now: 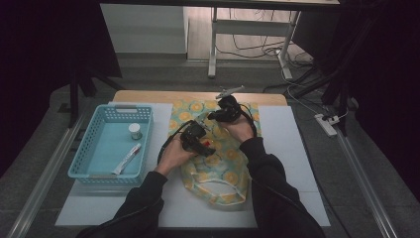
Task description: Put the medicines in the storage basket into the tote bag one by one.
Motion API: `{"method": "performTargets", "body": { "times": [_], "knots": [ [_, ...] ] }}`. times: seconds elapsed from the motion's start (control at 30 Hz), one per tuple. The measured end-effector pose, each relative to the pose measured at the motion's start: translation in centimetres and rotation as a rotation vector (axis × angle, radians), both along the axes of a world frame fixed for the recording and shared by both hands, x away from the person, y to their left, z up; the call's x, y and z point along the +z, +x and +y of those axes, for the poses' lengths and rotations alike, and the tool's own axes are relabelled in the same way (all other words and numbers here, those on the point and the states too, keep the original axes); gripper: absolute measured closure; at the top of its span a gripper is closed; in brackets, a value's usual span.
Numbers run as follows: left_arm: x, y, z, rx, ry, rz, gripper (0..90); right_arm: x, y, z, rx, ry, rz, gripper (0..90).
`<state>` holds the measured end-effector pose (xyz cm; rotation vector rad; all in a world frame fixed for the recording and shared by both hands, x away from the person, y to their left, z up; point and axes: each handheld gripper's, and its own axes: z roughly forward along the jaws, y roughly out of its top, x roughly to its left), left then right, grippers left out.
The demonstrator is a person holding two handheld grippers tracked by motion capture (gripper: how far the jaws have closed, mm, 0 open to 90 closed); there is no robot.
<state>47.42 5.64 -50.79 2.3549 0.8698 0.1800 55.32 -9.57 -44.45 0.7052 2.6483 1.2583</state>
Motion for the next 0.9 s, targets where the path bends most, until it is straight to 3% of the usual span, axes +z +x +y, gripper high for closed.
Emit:
{"method": "performTargets", "body": {
  "times": [0.23, 0.33, 0.47, 0.9],
  "knots": [
    [1.3, -1.0, 0.2, -0.047, -0.104, 0.027, 2.7, -0.1, 0.0, -0.1, -0.003, 0.003, 0.003, 90.0],
    [1.9, -1.5, 0.4, -0.055, -0.117, 0.012, 0.8, -0.1, 0.0, 0.0, -0.005, 0.004, 0.005, 90.0],
    [2.9, -1.9, 1.4, -0.058, -0.183, 0.01, 0.6, -0.2, 0.0, 0.0, -0.002, -0.002, 0.004, 90.0],
    [5.4, -3.3, 4.3, -0.086, -0.237, -0.004, 0.5, -0.4, -0.1, -0.1, -0.004, -0.006, 0.008, 90.0]
  ]
}}
